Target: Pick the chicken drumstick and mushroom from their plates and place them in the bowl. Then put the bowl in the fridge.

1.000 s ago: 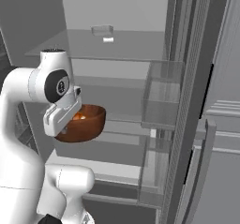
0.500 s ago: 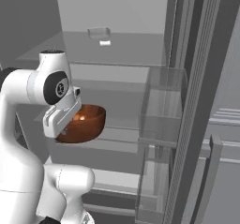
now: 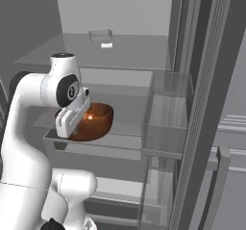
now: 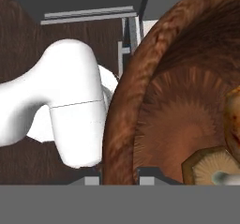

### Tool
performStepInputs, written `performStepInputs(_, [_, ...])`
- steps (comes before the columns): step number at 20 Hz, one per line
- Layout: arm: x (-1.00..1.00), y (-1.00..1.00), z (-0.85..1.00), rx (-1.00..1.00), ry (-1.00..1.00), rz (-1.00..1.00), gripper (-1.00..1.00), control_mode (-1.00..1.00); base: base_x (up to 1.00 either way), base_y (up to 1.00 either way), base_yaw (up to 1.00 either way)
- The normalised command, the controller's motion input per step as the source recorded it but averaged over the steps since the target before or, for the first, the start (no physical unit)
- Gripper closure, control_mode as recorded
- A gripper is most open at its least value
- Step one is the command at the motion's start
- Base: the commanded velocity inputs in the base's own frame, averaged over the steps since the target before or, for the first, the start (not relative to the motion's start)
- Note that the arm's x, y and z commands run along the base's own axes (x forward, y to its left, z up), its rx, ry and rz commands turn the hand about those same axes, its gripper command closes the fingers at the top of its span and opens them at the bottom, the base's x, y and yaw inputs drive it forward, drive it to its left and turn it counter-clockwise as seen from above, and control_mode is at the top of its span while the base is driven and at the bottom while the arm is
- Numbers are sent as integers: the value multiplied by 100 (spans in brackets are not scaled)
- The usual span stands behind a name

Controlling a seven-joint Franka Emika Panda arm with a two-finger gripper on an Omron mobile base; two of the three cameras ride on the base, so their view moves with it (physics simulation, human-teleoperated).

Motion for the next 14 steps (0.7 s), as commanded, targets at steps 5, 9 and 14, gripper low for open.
performStepInputs(5, [72, -39, -60, 3, -24, 14, 100, -100, 0, 0, 0])
performStepInputs(9, [77, -31, -57, 4, -18, 11, 100, -100, 0, 0, 0])
performStepInputs(14, [82, -3, -14, 5, -1, 1, 100, -100, 0, 0, 0])
